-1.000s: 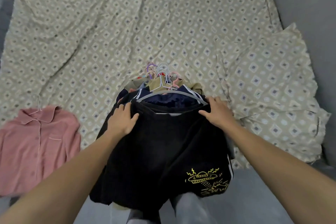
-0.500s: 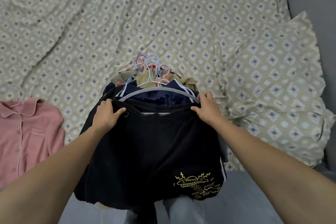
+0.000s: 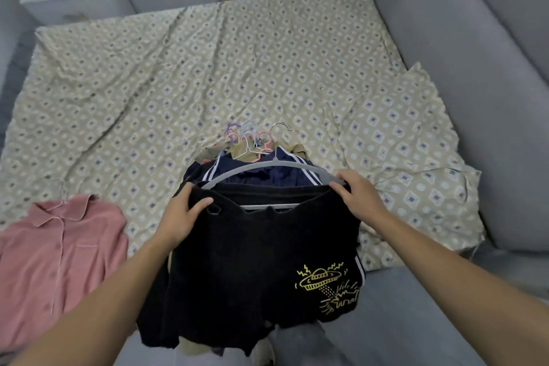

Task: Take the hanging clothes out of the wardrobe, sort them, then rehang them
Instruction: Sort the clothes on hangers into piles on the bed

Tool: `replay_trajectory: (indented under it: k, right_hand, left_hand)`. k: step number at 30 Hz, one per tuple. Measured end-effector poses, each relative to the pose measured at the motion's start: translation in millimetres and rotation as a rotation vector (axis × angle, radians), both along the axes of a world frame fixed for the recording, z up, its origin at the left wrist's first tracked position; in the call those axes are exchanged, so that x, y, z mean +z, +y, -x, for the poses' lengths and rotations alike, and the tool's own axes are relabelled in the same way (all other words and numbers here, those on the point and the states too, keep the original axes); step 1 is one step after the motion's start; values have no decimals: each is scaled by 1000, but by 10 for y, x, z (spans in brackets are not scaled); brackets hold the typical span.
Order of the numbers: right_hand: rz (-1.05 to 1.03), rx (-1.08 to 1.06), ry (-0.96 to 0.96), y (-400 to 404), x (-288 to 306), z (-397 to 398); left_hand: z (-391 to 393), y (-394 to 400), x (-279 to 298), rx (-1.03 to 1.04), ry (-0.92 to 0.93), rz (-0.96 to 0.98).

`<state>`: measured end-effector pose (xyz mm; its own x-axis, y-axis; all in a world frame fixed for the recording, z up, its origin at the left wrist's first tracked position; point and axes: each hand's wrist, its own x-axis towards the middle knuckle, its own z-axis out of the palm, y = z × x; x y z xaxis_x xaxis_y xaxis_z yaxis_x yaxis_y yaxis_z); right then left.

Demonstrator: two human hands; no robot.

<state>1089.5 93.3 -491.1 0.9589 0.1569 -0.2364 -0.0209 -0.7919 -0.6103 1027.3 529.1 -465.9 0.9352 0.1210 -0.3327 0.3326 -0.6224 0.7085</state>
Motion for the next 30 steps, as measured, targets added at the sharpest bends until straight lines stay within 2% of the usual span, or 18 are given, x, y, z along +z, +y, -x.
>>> replay_trajectory:
  k: [5, 15, 24, 30]
  right_hand:
    - [58, -64, -92, -215, 742, 764]
    - [119, -429, -348, -1188, 1852, 2160]
    - [148, -600, -422, -2250, 2216, 2941]
    - [198, -600, -383, -2999, 2148, 2936]
  left_hand:
    - [549, -273, 635, -26, -139, 34]
    - [1101, -1265, 1532, -257, -297, 162]
    - [1589, -2449, 1612, -448, -223, 242]
    - [1509, -3166, 1500, -505, -174, 214]
